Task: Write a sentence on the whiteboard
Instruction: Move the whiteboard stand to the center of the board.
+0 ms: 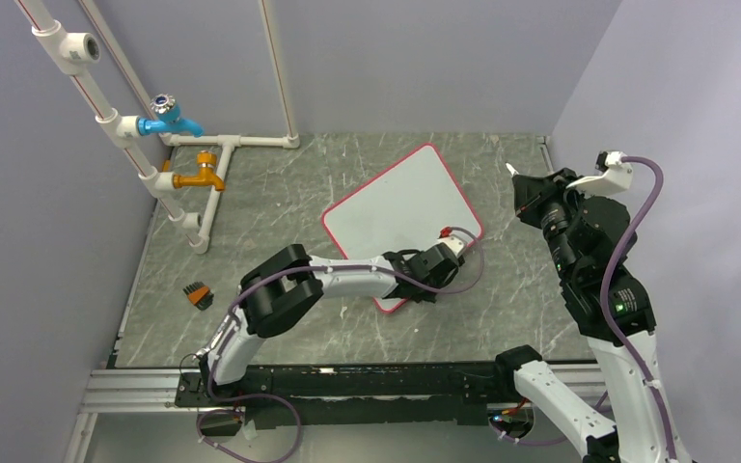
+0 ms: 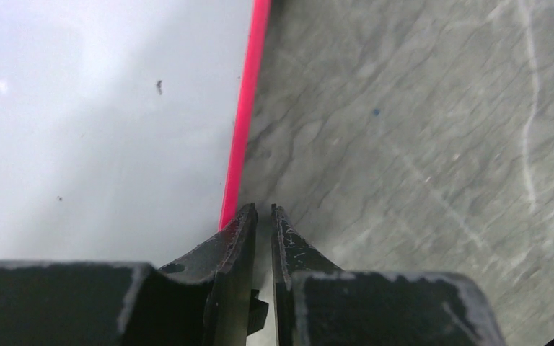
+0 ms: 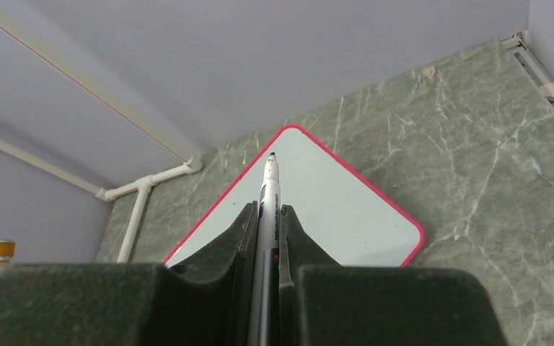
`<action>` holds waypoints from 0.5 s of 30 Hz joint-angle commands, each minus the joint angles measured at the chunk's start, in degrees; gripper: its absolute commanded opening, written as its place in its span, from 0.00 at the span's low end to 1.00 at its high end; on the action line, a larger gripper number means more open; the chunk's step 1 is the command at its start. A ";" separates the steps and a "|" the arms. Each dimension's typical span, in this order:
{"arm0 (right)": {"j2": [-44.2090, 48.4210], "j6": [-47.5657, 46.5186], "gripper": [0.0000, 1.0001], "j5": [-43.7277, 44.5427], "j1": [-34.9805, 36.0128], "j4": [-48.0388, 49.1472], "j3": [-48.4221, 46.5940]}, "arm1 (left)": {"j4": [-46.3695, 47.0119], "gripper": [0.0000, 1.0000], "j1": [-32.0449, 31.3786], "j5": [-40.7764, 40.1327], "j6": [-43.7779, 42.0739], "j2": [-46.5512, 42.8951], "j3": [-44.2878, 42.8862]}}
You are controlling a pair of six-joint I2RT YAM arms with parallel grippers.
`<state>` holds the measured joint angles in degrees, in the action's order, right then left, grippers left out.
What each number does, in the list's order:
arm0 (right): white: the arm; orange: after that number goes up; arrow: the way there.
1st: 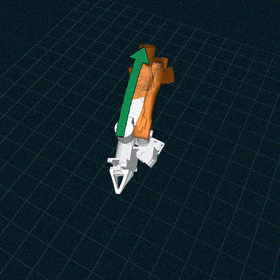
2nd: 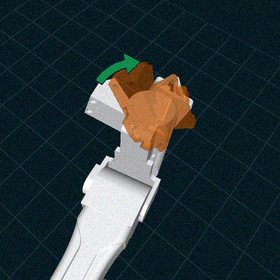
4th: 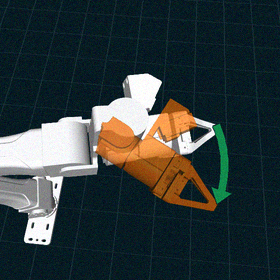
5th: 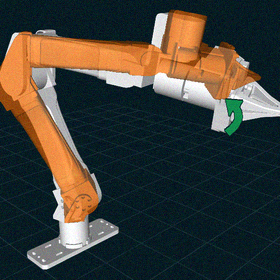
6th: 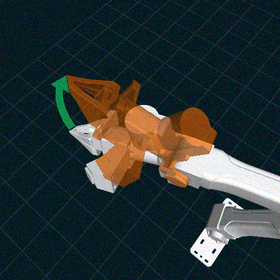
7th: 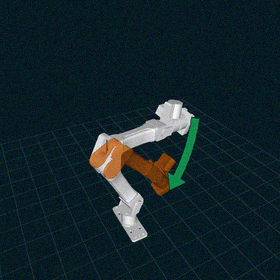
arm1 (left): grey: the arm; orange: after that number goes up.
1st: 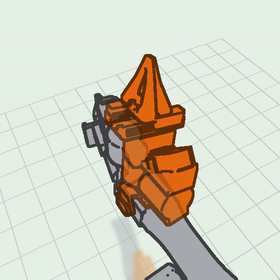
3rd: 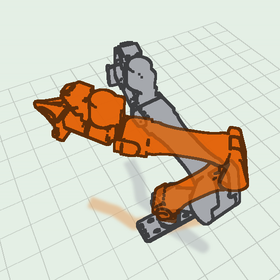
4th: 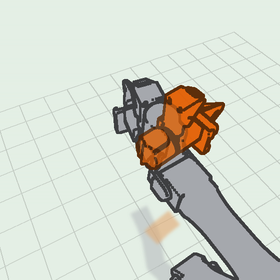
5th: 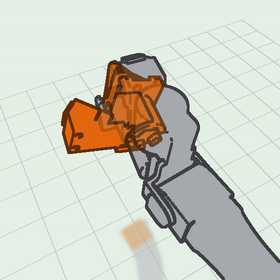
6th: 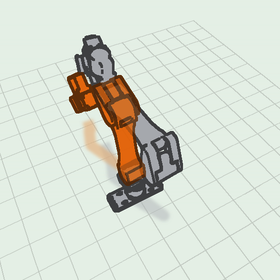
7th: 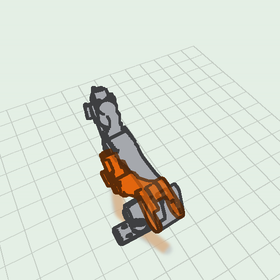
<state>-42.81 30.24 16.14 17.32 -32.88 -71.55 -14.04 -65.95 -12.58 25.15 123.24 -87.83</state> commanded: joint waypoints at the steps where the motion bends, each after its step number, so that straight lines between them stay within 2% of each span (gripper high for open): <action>1: -0.30 0.61 0.00 -0.87 -0.10 2.75 0.18 | -4.05 0.19 0.30 -3.86 0.60 -4.90 6.54; 10: -0.57 0.68 0.00 -1.35 -0.18 2.91 0.57 | -3.98 0.19 0.22 -5.45 0.59 -9.47 12.05; 15: -0.73 0.79 0.00 -1.66 -0.11 2.57 0.69 | -0.60 0.25 0.04 -3.12 -2.09 -14.35 15.91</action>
<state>-43.29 30.50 15.40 17.32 -32.84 -71.07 -13.93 -66.00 -15.73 25.02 114.10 -75.07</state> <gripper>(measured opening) 0.125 0.216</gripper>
